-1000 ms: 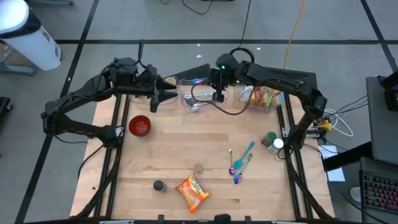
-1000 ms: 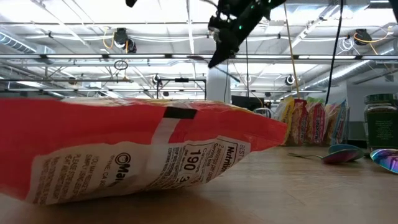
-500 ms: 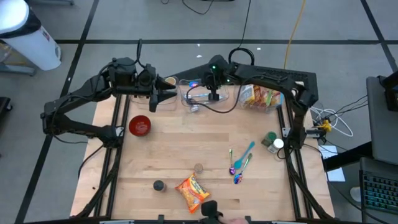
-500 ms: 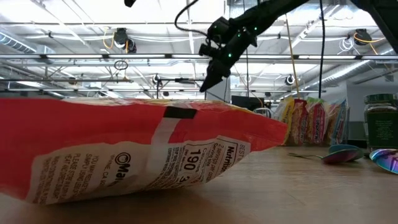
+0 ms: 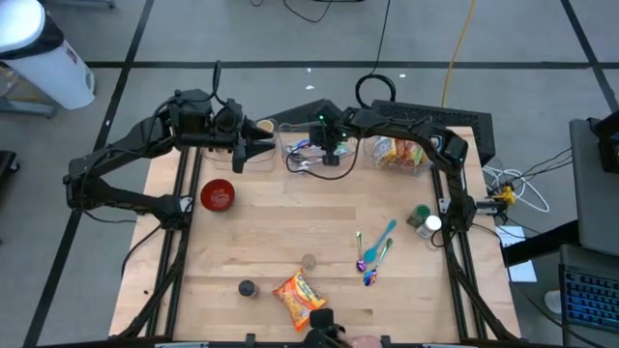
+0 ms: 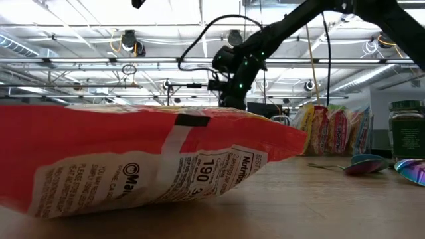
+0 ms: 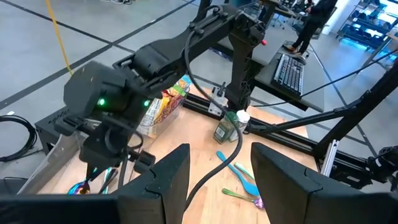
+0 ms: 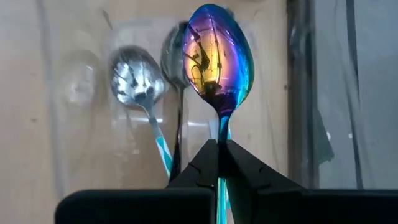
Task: Pick & Place Food Item
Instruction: Put the right blue spoon into the middle transparent bin, then put the blue baby spoon into the middle transparent bin
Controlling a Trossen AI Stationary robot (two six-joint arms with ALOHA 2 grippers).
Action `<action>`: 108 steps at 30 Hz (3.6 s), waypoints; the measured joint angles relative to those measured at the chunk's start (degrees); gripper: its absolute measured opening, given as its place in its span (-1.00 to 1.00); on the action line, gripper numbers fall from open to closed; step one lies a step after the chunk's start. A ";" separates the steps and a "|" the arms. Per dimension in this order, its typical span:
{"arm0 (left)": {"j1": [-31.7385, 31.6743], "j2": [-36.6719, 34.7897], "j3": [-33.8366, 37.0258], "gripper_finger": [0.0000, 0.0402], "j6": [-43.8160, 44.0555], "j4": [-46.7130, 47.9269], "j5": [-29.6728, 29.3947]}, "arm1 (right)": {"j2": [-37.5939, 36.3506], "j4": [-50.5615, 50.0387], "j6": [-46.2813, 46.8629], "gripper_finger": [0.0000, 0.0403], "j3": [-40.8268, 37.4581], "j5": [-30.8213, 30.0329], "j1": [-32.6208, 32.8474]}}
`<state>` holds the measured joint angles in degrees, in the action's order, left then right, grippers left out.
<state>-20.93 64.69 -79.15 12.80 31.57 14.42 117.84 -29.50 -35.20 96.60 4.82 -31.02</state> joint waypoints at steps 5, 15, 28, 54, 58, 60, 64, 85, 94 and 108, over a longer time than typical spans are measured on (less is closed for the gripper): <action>0.00 0.00 0.00 -0.12 1.18 0.05 0.02 | 2.04 -1.37 -0.63 -0.99 -0.02 -0.33 0.52; 0.04 0.00 0.02 -0.12 1.22 0.46 0.03 | 2.10 -1.68 -1.82 -0.99 -0.04 -0.20 1.96; 0.07 0.00 0.02 -0.12 1.20 0.46 0.04 | 2.10 -1.23 -2.89 -0.71 -0.04 -0.44 2.63; 0.07 0.27 0.04 -0.12 1.13 0.15 0.04 | -14.11 9.27 22.97 -0.34 -0.02 5.80 5.50; 0.07 0.28 0.07 -0.12 1.12 -0.54 0.04 | -17.18 9.45 28.09 -0.34 -0.46 8.50 7.28; 0.06 0.27 0.07 -0.12 1.13 -0.59 0.04 | -18.94 10.25 30.13 -0.34 -1.87 8.93 8.96; 0.07 0.28 0.07 -0.12 1.12 -1.61 0.04 | -22.27 18.18 34.14 -0.35 -7.12 8.89 13.76; 0.06 0.26 0.07 -0.12 1.14 -1.88 0.04 | -39.92 32.00 47.84 -0.38 -30.24 -8.18 34.47; 0.07 0.26 0.07 -0.12 1.14 -1.84 0.04 | -47.84 11.19 42.04 -0.38 -30.67 -17.05 43.95; 0.06 0.26 0.07 -0.12 1.14 -1.83 0.04 | -47.00 -10.23 50.50 -0.38 -30.67 -18.67 49.41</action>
<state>-20.87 64.95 -79.09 13.93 29.74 14.46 70.84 -39.73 15.30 65.93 -13.85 18.40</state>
